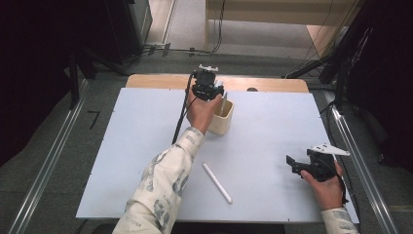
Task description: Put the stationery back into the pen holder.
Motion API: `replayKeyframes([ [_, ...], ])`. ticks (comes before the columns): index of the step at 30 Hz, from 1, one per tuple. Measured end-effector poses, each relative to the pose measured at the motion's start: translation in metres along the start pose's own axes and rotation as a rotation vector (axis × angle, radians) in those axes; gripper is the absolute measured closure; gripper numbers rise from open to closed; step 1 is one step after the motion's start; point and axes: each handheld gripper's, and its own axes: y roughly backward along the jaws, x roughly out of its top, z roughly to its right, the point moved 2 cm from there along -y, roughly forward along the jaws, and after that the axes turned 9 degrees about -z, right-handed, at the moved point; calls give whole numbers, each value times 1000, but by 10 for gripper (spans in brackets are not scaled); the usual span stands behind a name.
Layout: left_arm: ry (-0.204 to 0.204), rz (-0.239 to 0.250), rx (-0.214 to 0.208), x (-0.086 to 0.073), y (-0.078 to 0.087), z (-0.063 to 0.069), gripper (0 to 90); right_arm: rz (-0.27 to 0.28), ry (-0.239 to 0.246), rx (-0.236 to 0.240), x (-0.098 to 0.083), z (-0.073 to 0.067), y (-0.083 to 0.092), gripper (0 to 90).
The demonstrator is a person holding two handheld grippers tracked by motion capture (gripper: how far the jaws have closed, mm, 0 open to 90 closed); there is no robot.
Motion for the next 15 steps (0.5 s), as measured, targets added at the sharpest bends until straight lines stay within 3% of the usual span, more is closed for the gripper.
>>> replayKeyframes([
  [10,-13,-9,3,-2,2,2,652,0,0,0,0,0,0,114],
  [15,-16,-7,10,-3,6,2,563,-1,3,-2,0,0,0,114],
])
